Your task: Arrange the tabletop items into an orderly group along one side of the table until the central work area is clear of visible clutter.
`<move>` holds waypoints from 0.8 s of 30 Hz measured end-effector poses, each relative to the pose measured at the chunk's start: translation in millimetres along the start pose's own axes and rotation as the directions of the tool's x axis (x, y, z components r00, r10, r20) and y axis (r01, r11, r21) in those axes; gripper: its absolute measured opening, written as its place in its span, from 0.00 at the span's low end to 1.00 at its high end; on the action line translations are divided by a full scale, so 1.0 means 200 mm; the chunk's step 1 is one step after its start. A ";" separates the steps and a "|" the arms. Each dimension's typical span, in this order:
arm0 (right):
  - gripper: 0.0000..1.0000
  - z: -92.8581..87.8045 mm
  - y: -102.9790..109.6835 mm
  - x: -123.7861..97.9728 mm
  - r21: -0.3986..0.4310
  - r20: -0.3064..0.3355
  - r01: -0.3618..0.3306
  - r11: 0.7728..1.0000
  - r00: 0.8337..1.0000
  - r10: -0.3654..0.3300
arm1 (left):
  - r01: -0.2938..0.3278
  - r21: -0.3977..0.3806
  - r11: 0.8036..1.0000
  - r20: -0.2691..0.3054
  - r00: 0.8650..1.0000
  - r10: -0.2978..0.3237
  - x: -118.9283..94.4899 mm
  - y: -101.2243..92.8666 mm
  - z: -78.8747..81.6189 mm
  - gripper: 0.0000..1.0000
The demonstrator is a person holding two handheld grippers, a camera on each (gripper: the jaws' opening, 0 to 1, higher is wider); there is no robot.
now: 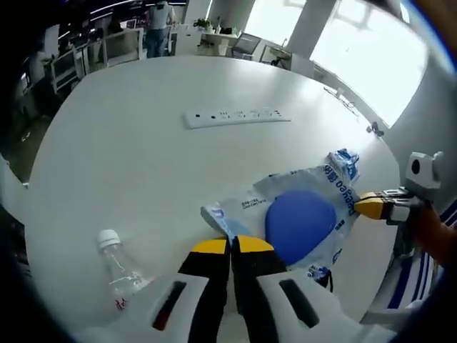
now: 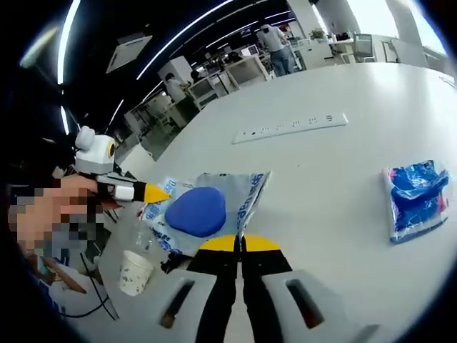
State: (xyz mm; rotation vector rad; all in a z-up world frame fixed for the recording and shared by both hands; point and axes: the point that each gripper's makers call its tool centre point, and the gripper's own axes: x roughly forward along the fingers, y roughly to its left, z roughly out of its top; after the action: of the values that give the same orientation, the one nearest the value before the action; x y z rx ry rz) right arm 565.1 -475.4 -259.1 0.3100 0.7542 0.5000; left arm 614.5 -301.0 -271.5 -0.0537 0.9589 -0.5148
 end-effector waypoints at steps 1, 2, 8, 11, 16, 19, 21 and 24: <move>0.00 0.01 -0.01 0.00 -0.001 0.003 0.001 1.000 1.000 -0.001 | 0.002 -0.001 1.000 0.005 1.000 -0.002 0.00 -0.01 0.01 0.00; 0.00 0.02 -0.01 -0.01 -0.002 0.006 0.003 1.000 1.000 -0.003 | 0.003 0.000 1.000 0.008 1.000 -0.003 0.00 -0.01 0.02 0.00; 0.00 0.08 -0.07 -0.04 -0.014 0.029 0.023 1.000 0.999 -0.023 | 0.019 -0.007 1.000 0.044 0.999 -0.019 0.02 -0.08 0.09 0.00; 0.00 0.11 -0.10 -0.06 -0.023 0.039 0.037 0.999 0.999 -0.036 | 0.030 -0.007 1.000 0.058 0.998 -0.029 0.03 -0.11 0.12 0.00; 0.00 0.15 -0.18 -0.10 -0.027 0.054 0.059 0.998 0.997 -0.058 | 0.049 -0.013 0.999 0.076 0.996 -0.048 0.05 -0.18 0.16 0.00; 0.00 0.16 -0.20 -0.12 -0.029 0.061 0.071 0.997 0.996 -0.069 | 0.058 -0.012 0.998 0.085 0.995 -0.056 0.06 -0.21 0.19 0.00; 0.00 0.18 -0.23 -0.13 -0.033 0.066 0.082 0.996 0.995 -0.080 | 0.064 -0.009 0.998 0.091 0.994 -0.063 0.07 -0.24 0.20 0.00; 0.00 0.19 -0.26 -0.15 -0.033 0.072 0.095 0.995 0.993 -0.093 | 0.072 -0.007 0.997 0.097 0.993 -0.071 0.10 -0.28 0.22 0.00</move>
State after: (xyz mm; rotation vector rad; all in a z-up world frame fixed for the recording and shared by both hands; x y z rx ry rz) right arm 590.4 -538.5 -239.1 0.2553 0.6867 0.4113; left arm 636.4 -365.7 -246.1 -0.1220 0.8669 -0.5677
